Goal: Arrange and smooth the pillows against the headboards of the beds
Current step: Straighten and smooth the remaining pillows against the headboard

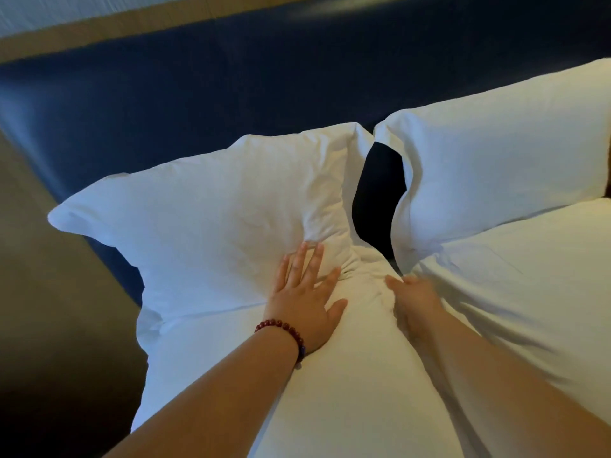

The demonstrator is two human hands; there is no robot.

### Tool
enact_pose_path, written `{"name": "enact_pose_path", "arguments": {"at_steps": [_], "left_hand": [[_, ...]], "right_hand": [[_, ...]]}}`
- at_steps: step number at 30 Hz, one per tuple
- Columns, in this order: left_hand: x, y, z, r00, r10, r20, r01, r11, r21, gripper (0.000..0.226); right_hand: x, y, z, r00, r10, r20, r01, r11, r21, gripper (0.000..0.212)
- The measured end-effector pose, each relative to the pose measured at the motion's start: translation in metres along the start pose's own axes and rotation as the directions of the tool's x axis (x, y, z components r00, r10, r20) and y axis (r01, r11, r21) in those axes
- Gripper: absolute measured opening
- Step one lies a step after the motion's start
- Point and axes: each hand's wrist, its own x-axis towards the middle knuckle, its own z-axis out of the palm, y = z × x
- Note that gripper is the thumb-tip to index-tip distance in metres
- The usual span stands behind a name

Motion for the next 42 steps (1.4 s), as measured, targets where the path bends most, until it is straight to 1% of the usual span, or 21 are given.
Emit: {"name": "enact_pose_path", "arguments": {"at_steps": [1,3,6,8,10,13,15,17,20,23,25,26,28,29,30,33,34,36,39,41,42], "left_hand": [[-0.006,0.0,0.0,1.0,-0.002,0.01,0.002,1.0,-0.013,0.063],[-0.019,-0.001,0.0,0.999,-0.015,0.029,0.016,0.999,-0.029,0.065],[-0.039,-0.005,0.0,0.998,-0.02,0.06,0.023,0.998,-0.057,0.068],[-0.05,-0.009,0.0,0.997,-0.027,0.072,0.033,0.996,-0.078,0.068],[-0.061,-0.013,-0.001,0.996,-0.045,0.071,0.052,0.993,-0.105,0.068],[-0.078,-0.021,-0.001,0.995,-0.086,0.052,0.093,0.985,-0.145,0.071],[-0.091,-0.028,0.001,0.991,-0.128,0.033,0.132,0.973,-0.188,0.072],[-0.105,-0.039,0.005,0.984,-0.175,0.03,0.178,0.96,-0.217,0.076],[-0.119,-0.058,0.009,0.97,-0.241,0.017,0.239,0.946,-0.22,0.083],[-0.124,-0.067,0.004,0.958,-0.26,-0.119,0.223,0.94,-0.257,0.073],[-0.124,-0.074,0.002,0.948,-0.214,-0.235,0.123,0.929,-0.35,0.055],[-0.122,-0.081,0.003,0.955,-0.182,-0.235,0.079,0.917,-0.39,0.053],[-0.12,-0.109,0.013,0.982,-0.157,-0.108,0.09,0.882,-0.462,0.059],[-0.119,-0.128,0.021,0.982,-0.188,-0.023,0.156,0.872,-0.465,0.061],[-0.12,-0.151,0.029,0.966,-0.248,0.079,0.256,0.855,-0.451,0.062],[-0.137,-0.199,0.046,0.877,-0.396,0.273,0.481,0.731,-0.484,0.058],[-0.142,-0.204,0.048,0.864,-0.426,0.268,0.502,0.701,-0.507,0.053],[-0.145,-0.194,0.045,0.878,-0.456,0.146,0.458,0.71,-0.535,0.055],[-0.133,-0.141,0.019,0.914,-0.331,-0.235,0.15,0.814,-0.562,0.058],[-0.113,-0.111,0.005,0.854,-0.203,-0.48,-0.038,0.894,-0.446,0.053],[-0.1,-0.105,-0.001,0.82,-0.17,-0.547,-0.058,0.926,-0.373,0.056]], "right_hand": [[-0.001,0.0,0.0,0.999,-0.04,-0.036,0.036,0.994,-0.106,0.026],[-0.014,-0.003,0.004,0.996,-0.089,0.011,0.087,0.941,-0.328,0.033],[-0.023,-0.002,0.003,0.988,-0.029,0.15,0.068,0.963,-0.259,0.036],[-0.027,-0.001,-0.007,0.999,-0.05,0.008,0.05,0.982,-0.182,0.036],[-0.033,-0.005,-0.013,0.994,-0.104,-0.046,0.087,0.955,-0.284,0.037],[-0.051,-0.018,-0.008,0.985,-0.154,0.074,0.17,0.938,-0.302,0.045],[-0.063,-0.028,0.003,0.959,-0.242,0.147,0.277,0.905,-0.322,0.066],[-0.076,-0.034,0.019,0.894,-0.376,0.245,0.444,0.82,-0.362,0.074],[-0.104,-0.045,0.05,0.732,-0.573,0.369,0.677,0.551,-0.488,0.064],[-0.137,-0.054,0.081,0.468,-0.73,0.497,0.879,0.331,-0.343,0.046],[-0.149,-0.054,0.101,0.323,-0.712,0.624,0.945,0.209,-0.25,0.045],[-0.151,-0.055,0.107,0.268,-0.674,0.688,0.963,0.173,-0.206,0.047],[-0.137,-0.059,0.109,0.216,-0.584,0.783,0.976,0.117,-0.182,0.051],[-0.123,-0.06,0.103,0.229,-0.543,0.808,0.972,0.082,-0.221,0.053],[-0.106,-0.061,0.092,0.292,-0.506,0.812,0.952,0.076,-0.295,0.054],[-0.074,-0.058,0.053,0.594,-0.503,0.628,0.798,0.269,-0.539,0.038],[-0.075,-0.057,0.048,0.631,-0.563,0.534,0.76,0.312,-0.57,0.031],[-0.089,-0.057,0.054,0.592,-0.714,0.375,0.735,0.286,-0.614,0.032],[-0.13,-0.062,0.086,0.347,-0.888,0.302,0.836,0.146,-0.529,0.016],[-0.147,-0.073,0.113,0.202,-0.928,0.314,0.876,0.028,-0.481,0.029],[-0.149,-0.081,0.122,0.148,-0.922,0.357,0.873,-0.047,-0.486,0.04]]}}
